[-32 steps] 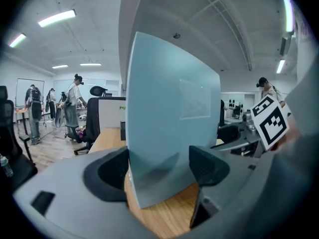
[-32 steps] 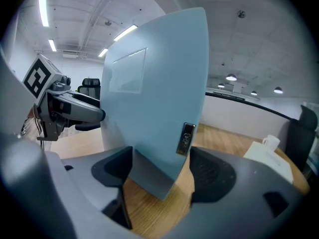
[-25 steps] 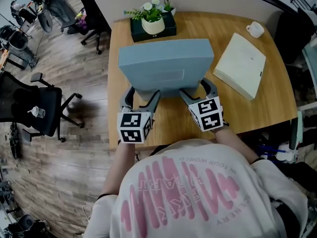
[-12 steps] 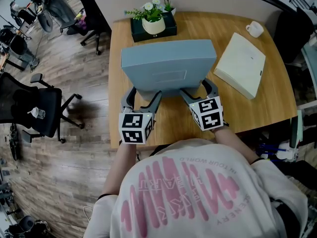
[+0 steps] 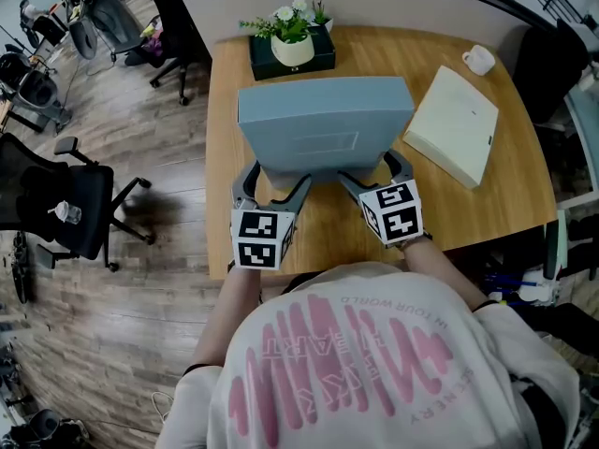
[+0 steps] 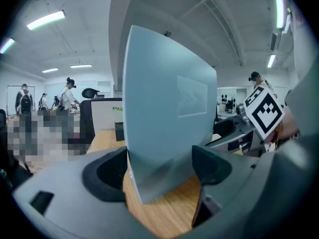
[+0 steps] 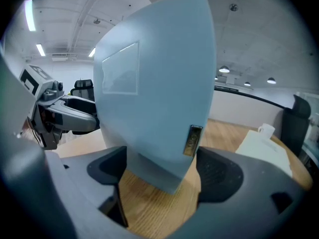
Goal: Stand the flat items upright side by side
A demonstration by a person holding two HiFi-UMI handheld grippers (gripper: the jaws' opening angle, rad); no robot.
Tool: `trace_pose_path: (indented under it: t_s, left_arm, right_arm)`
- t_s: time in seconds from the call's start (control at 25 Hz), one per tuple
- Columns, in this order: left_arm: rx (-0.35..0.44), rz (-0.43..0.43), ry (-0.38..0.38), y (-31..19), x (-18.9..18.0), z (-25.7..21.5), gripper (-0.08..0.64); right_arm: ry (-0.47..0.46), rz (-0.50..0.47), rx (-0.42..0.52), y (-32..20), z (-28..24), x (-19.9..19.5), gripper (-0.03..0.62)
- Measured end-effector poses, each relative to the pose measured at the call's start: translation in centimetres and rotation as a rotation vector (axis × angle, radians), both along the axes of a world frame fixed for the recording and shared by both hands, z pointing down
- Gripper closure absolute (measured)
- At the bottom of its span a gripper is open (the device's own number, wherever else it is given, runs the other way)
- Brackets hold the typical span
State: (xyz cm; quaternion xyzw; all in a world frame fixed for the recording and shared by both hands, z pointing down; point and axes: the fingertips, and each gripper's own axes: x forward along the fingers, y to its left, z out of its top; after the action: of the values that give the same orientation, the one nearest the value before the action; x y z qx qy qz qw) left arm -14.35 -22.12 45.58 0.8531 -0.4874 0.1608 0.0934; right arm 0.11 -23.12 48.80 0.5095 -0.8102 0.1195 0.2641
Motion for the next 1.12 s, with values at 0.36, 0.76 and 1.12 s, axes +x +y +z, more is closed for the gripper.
trace_pose_path:
  t_s: [0.36, 0.76, 1.12]
  left_arm:
    - [-0.010, 0.011, 0.021, 0.5, -1.0, -0.5, 0.167]
    - [-0.022, 0.066, 0.036, 2.3, -0.9, -0.4, 0.184]
    - [-0.250, 0.090, 0.116, 7.0, 0.5, 5.8, 0.192]
  right_arm:
    - [-0.051, 0.041, -0.037, 0.7, -0.3, -0.2, 0.152]
    - [-0.160, 0.142, -0.073, 2.9, 0.0, 0.1, 0.153]
    - [-0.324, 0.362, -0.238, 8.4, 4.3, 4.8, 0.153]
